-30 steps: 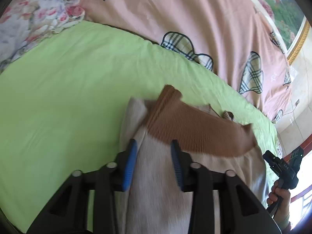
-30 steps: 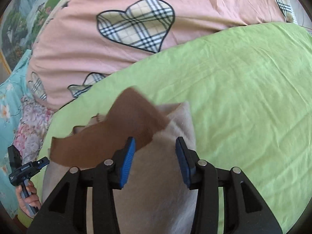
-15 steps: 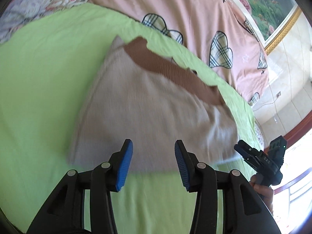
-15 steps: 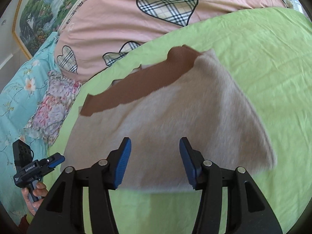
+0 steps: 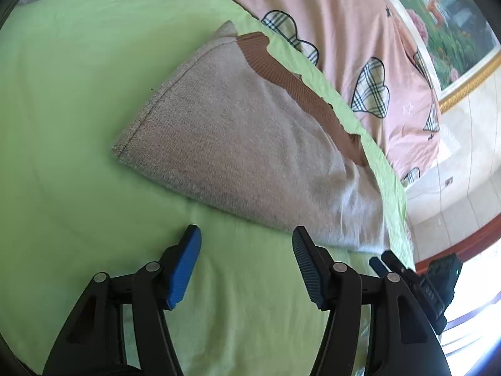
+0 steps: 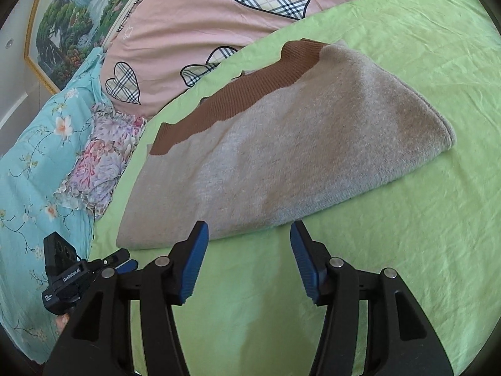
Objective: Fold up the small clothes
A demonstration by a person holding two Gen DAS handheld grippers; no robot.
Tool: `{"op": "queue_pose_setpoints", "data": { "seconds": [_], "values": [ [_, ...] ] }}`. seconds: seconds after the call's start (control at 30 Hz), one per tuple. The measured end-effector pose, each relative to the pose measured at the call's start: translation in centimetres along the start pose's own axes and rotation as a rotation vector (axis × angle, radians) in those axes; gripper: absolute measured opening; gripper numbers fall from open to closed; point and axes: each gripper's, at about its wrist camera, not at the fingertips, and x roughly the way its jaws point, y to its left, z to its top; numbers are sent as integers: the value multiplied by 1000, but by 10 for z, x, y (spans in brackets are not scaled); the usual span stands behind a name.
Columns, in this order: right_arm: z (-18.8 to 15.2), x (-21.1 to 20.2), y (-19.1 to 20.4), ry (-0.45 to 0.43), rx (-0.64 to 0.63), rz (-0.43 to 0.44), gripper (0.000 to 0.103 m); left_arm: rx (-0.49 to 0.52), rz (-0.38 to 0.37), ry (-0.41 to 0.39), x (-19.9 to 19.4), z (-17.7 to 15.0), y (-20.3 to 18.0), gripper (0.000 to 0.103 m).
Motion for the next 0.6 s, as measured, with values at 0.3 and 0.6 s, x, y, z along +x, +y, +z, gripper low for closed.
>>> {"op": "queue_pose_setpoints", "data": {
  "seconds": [0.3, 0.6],
  "values": [
    [3, -3, 5, -9, -11, 13, 56, -85, 2, -85, 17, 43, 15, 60],
    [12, -8, -7, -33, 20, 27, 56, 0, 65, -162, 17, 69, -1, 7]
  ]
}}
